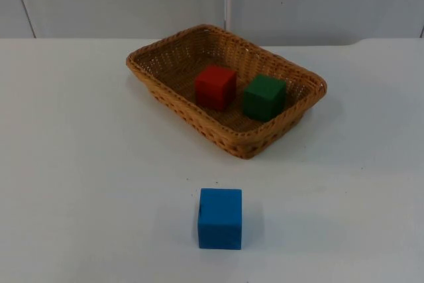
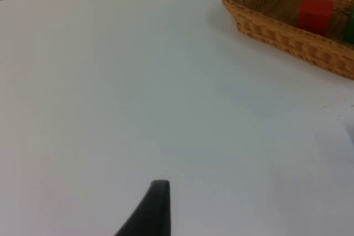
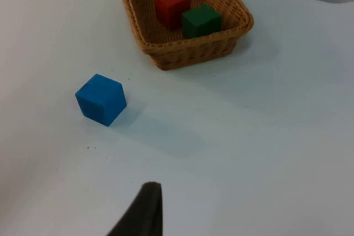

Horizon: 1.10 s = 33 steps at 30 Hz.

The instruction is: Pick up one cube with each hand and place exactly two cubes into the same basket, leaving the remaining cube outside.

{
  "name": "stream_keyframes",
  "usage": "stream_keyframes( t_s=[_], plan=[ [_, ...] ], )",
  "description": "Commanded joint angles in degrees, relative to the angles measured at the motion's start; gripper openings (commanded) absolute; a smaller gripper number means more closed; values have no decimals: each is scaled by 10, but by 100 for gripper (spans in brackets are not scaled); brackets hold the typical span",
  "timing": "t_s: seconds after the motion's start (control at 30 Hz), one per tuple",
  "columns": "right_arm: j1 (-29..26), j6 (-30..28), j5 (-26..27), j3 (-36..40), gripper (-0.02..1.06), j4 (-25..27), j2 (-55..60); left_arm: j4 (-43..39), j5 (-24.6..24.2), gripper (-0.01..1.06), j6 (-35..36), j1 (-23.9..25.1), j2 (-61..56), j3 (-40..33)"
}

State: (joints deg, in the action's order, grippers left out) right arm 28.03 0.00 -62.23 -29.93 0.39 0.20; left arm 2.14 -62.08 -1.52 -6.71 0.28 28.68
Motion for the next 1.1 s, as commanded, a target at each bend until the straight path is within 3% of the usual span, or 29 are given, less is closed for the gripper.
stream_keyframes(
  t_s=[0.0, 0.37, 1.07],
  plan=[
    [-2, -5, 5, 4, 105, 2, -2, -1, 4, 105, 3, -1, -3, -3],
    [-8, -5, 5, 4, 105, 2, -2, -1, 4, 105, 3, -1, -3, -3],
    [-202, -5, 6, 4, 105, 2, -2, -1, 4, 105, 3, -1, -3, -3]
  ],
)
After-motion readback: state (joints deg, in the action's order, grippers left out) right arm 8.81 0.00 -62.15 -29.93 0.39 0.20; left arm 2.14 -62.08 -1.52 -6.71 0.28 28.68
